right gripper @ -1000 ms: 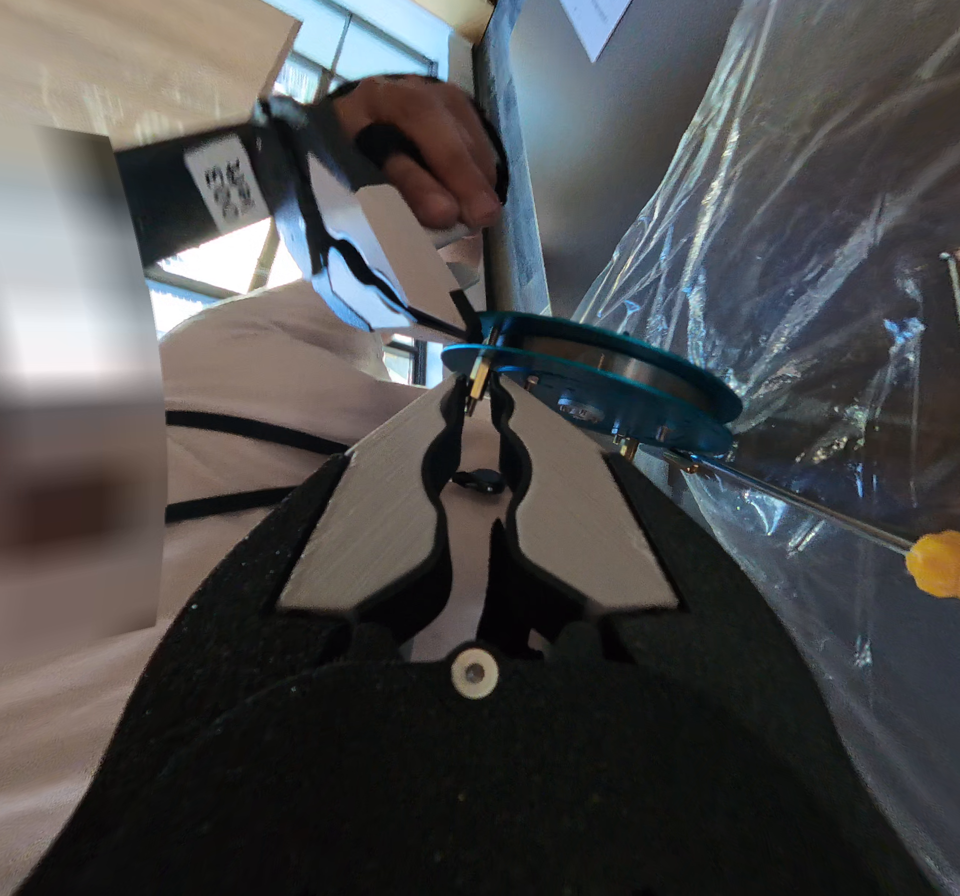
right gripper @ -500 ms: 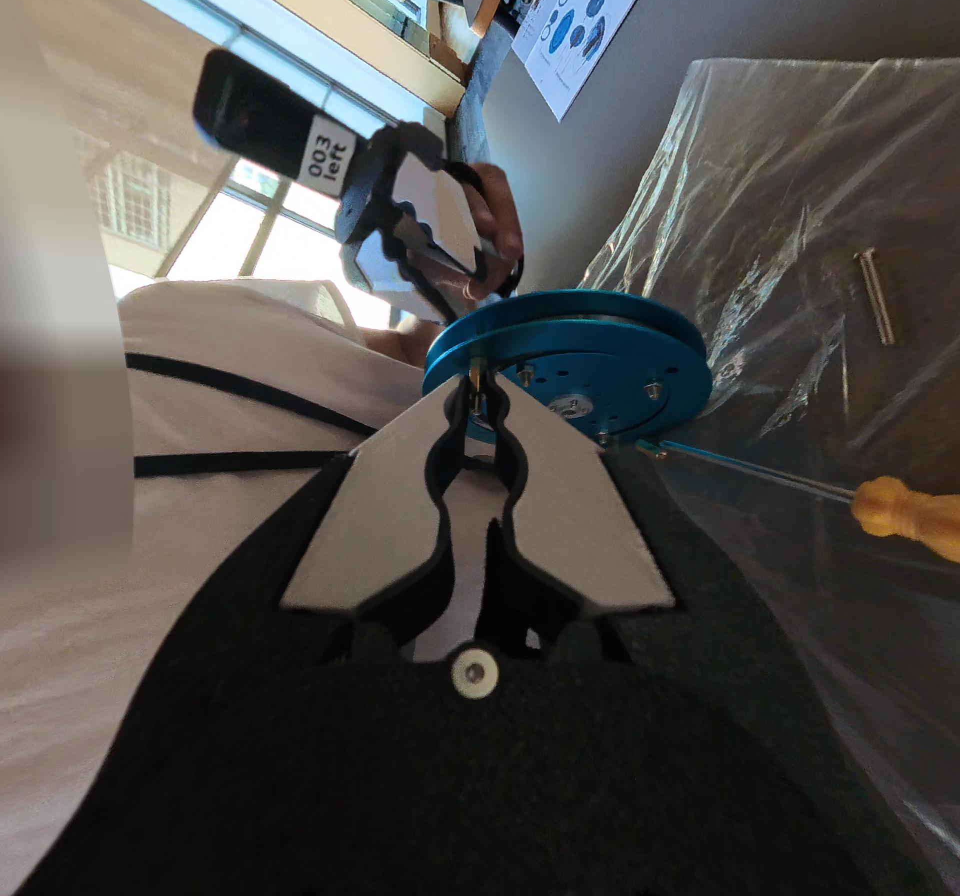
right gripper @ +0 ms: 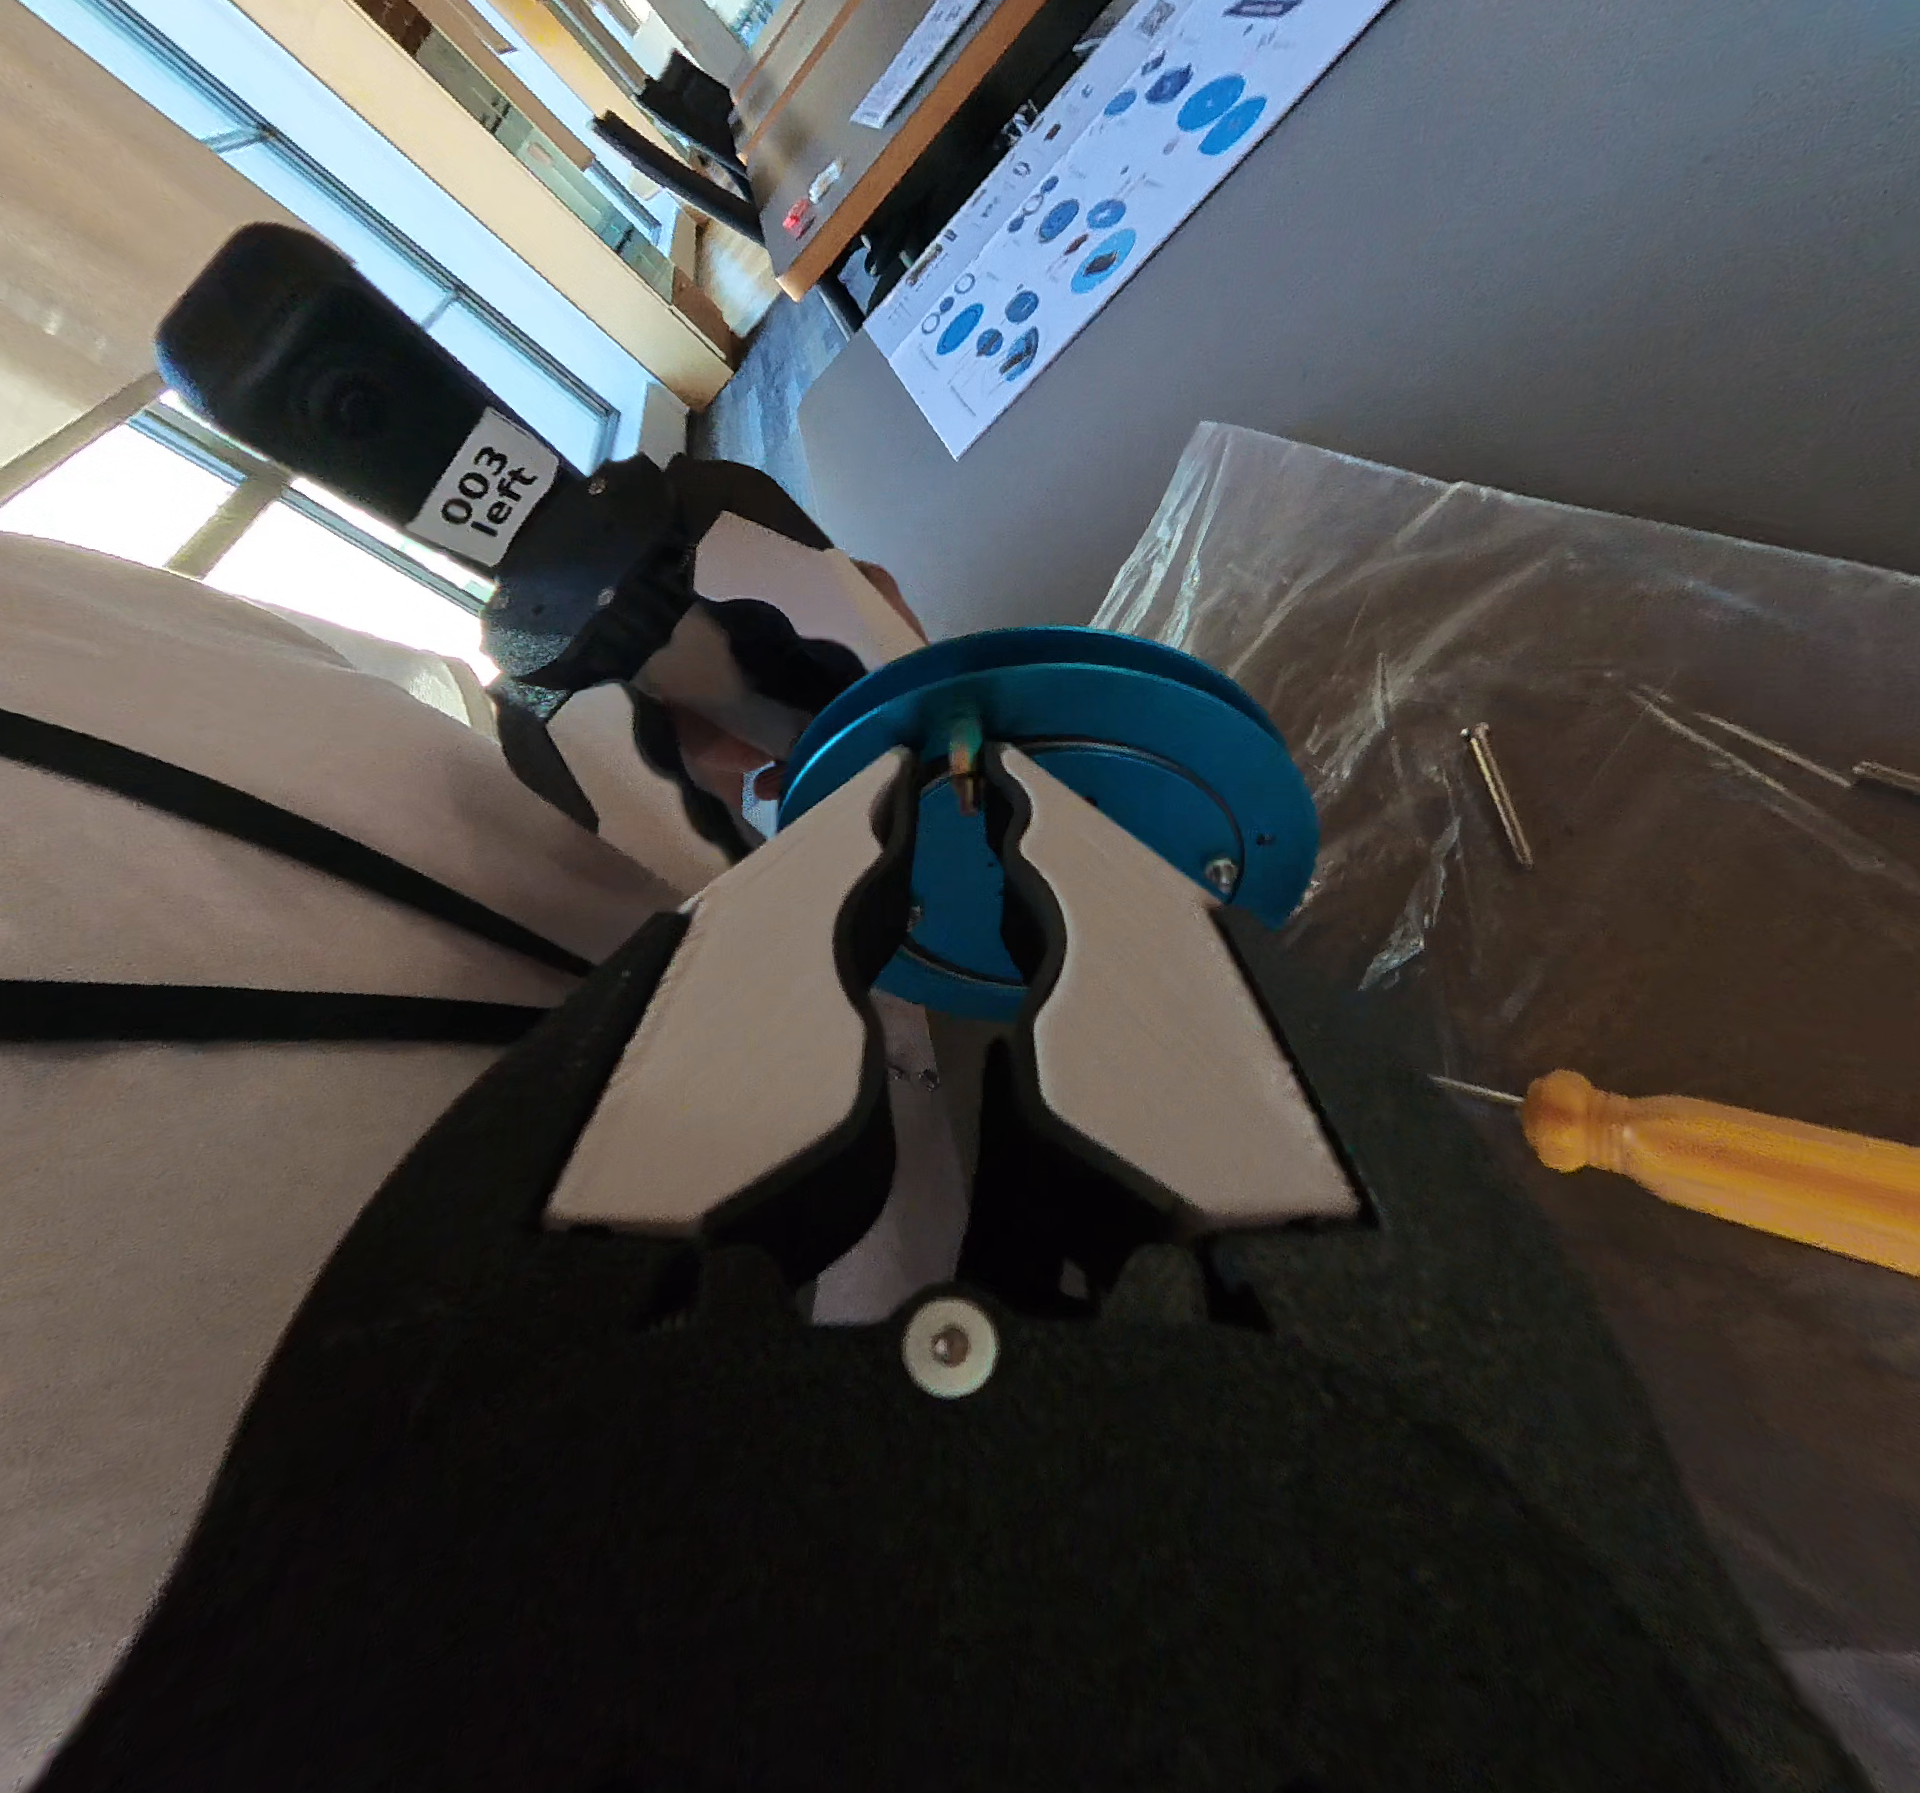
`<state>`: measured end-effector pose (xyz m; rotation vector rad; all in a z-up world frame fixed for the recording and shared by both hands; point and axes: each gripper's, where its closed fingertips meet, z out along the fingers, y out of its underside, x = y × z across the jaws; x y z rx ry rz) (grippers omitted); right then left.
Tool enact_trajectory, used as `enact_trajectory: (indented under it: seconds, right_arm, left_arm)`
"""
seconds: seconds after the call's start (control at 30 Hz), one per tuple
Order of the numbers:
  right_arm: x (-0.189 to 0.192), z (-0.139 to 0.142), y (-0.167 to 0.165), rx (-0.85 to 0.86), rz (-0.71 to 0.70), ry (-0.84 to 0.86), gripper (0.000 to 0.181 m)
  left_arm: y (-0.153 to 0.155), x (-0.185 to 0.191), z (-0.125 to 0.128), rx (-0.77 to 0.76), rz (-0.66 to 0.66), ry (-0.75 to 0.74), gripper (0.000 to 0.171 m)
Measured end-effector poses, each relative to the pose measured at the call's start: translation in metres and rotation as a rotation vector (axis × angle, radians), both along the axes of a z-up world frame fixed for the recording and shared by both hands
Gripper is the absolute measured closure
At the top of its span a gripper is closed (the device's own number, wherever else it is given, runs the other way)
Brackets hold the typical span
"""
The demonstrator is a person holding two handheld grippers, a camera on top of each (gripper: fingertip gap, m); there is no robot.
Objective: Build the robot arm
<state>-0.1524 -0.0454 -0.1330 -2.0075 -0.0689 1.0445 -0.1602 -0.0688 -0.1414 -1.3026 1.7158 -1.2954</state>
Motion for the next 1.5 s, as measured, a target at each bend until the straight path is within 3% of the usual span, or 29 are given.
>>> enact_trajectory:
  seconds: [0.1, 0.27, 0.37, 0.47, 0.6, 0.67, 0.8, 0.93, 1.13, 1.2, 1.27, 1.5]
  right_arm:
    - [0.004, 0.006, 0.0, 0.04, -0.005, 0.056, 0.16]
    - [0.018, 0.021, -0.003, 0.155, 0.03, 0.148, 0.164]
    - [0.037, 0.009, 0.008, 0.213, -0.017, 0.035, 0.154]
    - [0.045, -0.034, 0.026, 0.168, 0.001, -0.191, 0.149]
    - [0.036, -0.054, 0.042, 0.052, 0.069, -0.174, 0.149]
    - [0.029, -0.051, 0.043, 0.029, 0.119, -0.129, 0.162]
    - [0.029, -0.056, 0.048, -0.001, 0.137, -0.202, 0.164]
    - [0.028, -0.052, 0.06, -0.063, 0.148, -0.079, 0.168]
    - [0.033, -0.074, 0.073, -0.233, 0.201, -0.06, 0.168]
    - [0.035, -0.079, 0.073, -0.267, 0.211, -0.052, 0.176]
    - [0.037, -0.08, 0.073, -0.269, 0.207, -0.062, 0.175]
    - [0.037, -0.065, 0.056, -0.138, 0.16, -0.198, 0.152]
  left_arm:
    - [0.012, -0.008, 0.003, 0.009, 0.053, -0.007, 0.144]
    - [0.038, -0.016, -0.008, -0.017, 0.122, 0.049, 0.156]
    - [0.056, -0.022, -0.019, -0.03, 0.122, 0.086, 0.153]
    - [0.065, -0.025, -0.026, -0.096, 0.05, 0.066, 0.151]
    - [0.07, -0.029, -0.029, -0.228, -0.04, 0.092, 0.153]
    - [0.076, -0.032, -0.032, -0.223, -0.044, 0.127, 0.152]
    - [0.092, -0.029, -0.034, -0.246, 0.024, 0.187, 0.149]
    - [0.114, -0.031, -0.058, -0.143, 0.118, 0.317, 0.14]
    - [0.12, -0.03, -0.066, -0.186, 0.118, 0.372, 0.137]
    - [0.129, -0.032, -0.069, -0.132, 0.16, 0.383, 0.138]
    - [0.136, -0.037, -0.068, -0.103, 0.191, 0.385, 0.137]
    - [0.114, -0.052, -0.063, -0.265, 0.143, 0.334, 0.137]
